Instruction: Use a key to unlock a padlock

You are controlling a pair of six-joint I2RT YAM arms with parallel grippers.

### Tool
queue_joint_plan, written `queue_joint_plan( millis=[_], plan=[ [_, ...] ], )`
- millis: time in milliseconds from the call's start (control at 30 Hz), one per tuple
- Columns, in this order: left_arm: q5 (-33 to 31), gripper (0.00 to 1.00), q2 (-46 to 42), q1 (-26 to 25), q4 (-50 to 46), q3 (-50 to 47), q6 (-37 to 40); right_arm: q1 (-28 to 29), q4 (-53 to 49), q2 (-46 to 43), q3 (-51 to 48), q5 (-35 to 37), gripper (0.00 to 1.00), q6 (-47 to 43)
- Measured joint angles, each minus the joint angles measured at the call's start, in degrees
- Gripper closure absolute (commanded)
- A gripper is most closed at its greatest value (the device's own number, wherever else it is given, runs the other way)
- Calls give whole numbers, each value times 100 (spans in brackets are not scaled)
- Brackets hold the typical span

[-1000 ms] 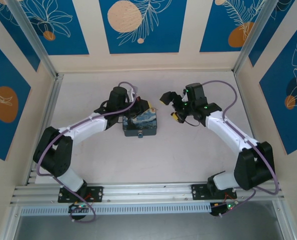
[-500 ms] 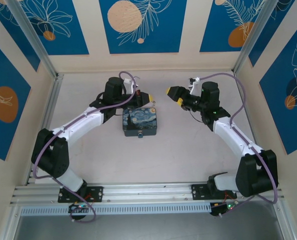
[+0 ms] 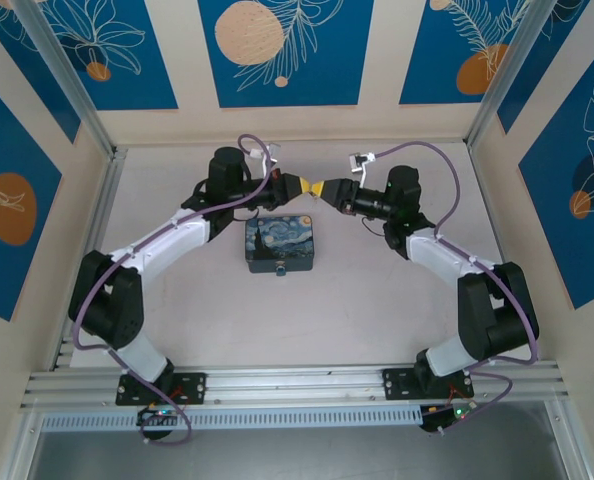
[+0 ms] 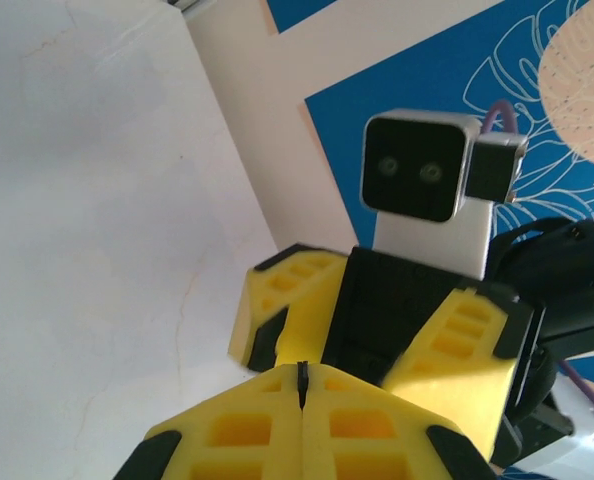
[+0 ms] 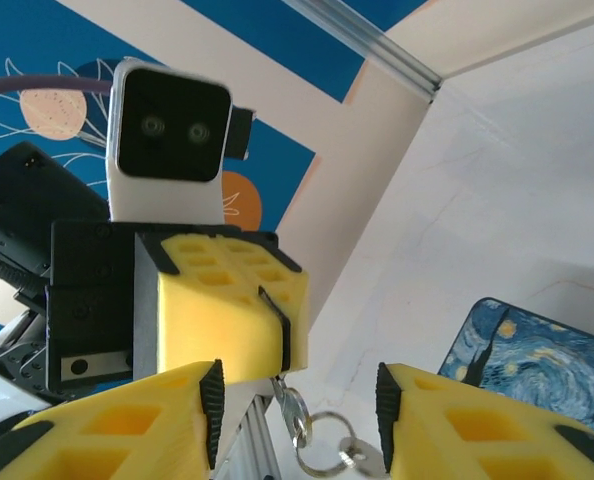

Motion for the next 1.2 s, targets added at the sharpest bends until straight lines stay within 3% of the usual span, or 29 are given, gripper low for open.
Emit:
queue_joint_plan(
  millis=[400, 767, 1200],
  plan=[
    [15, 100, 61, 9, 404, 0, -374, 81, 313, 15, -236, 4, 68, 116],
    [11, 100, 85, 9, 442, -22, -433, 15, 400, 15, -332, 28, 61, 201],
    [-166, 100, 85, 9, 761, -323, -813, -59, 1263, 260, -332, 208, 62, 1023]
  ],
)
